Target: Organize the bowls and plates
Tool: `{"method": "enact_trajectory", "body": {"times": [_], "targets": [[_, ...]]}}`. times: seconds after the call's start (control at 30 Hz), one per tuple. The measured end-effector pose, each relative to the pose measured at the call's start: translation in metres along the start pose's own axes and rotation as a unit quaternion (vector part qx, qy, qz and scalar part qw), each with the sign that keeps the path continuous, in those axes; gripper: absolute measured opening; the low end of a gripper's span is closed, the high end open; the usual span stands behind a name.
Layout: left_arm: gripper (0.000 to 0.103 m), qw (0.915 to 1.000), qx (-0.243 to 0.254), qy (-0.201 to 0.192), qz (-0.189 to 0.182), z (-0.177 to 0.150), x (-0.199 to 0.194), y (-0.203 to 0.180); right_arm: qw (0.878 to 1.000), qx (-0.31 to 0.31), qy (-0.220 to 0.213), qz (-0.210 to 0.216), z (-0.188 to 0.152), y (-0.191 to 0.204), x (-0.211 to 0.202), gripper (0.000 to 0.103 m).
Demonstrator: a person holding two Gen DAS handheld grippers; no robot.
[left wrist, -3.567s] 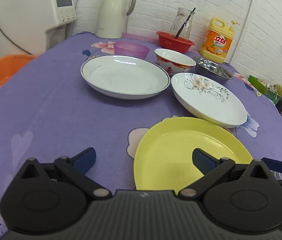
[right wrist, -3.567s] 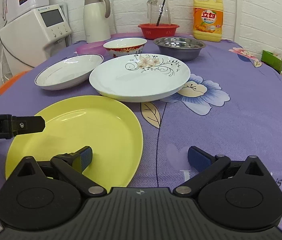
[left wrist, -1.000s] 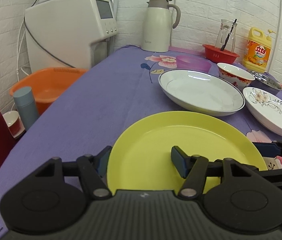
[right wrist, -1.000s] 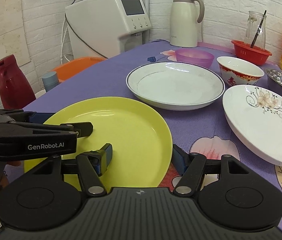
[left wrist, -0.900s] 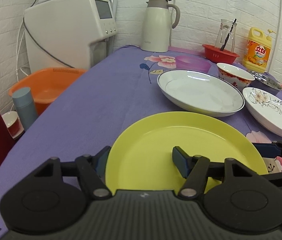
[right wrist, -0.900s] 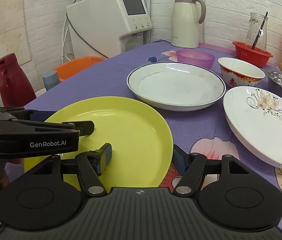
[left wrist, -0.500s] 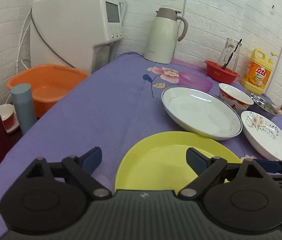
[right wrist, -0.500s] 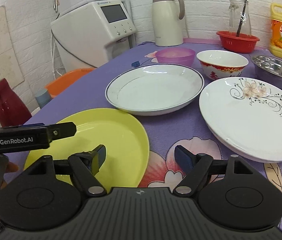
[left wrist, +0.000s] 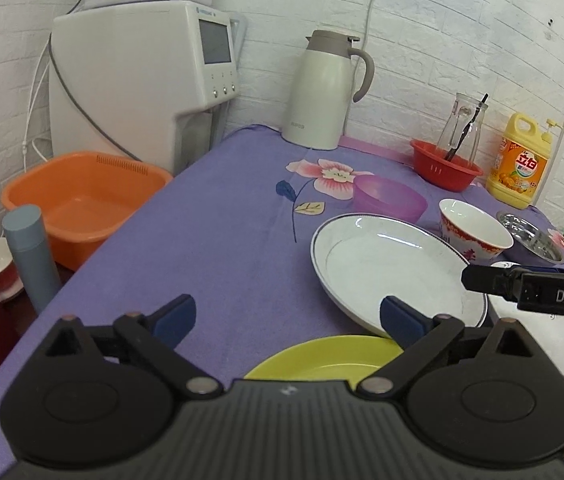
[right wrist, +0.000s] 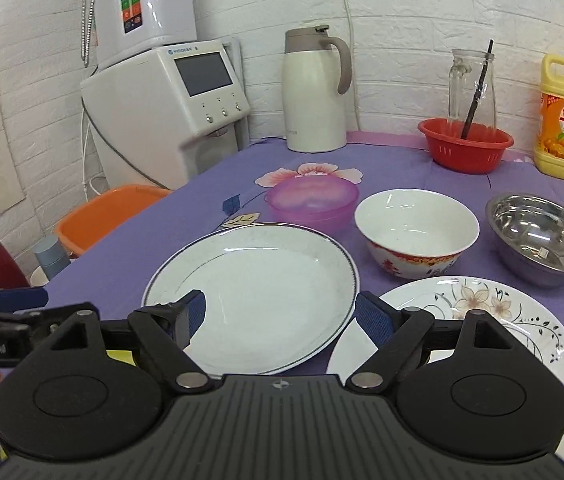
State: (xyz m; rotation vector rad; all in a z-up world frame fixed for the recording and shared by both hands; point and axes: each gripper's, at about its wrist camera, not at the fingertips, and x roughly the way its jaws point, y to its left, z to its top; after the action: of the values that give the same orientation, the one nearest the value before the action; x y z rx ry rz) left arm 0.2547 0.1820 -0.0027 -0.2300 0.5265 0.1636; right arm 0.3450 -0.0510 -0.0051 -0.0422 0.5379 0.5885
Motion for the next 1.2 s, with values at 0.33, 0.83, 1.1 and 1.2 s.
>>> {"method": "enact_trajectory", "body": {"times": [0.33, 0.83, 1.1, 1.2], "targets": [[0.099, 0.9998, -0.008, 0.002, 0.019, 0.004, 0.006, 0.007, 0.990, 0.082, 0.021, 0.111, -0.042, 0.002, -0.047, 0.103], [0.100, 1.0000, 0.002, 0.000, 0.009, 0.006, 0.002, -0.005, 0.986, 0.128, 0.029, 0.103, -0.048, -0.021, -0.041, 0.103], [0.100, 0.9999, 0.012, 0.003, -0.002, 0.015, 0.011, -0.004, 0.989, 0.122, 0.033, 0.082, -0.041, -0.025, -0.043, 0.103], [0.100, 0.9996, 0.019, 0.007, -0.017, 0.034, 0.026, -0.002, 0.995, 0.085, 0.000, 0.059, -0.016, -0.025, -0.040, 0.103]]}}
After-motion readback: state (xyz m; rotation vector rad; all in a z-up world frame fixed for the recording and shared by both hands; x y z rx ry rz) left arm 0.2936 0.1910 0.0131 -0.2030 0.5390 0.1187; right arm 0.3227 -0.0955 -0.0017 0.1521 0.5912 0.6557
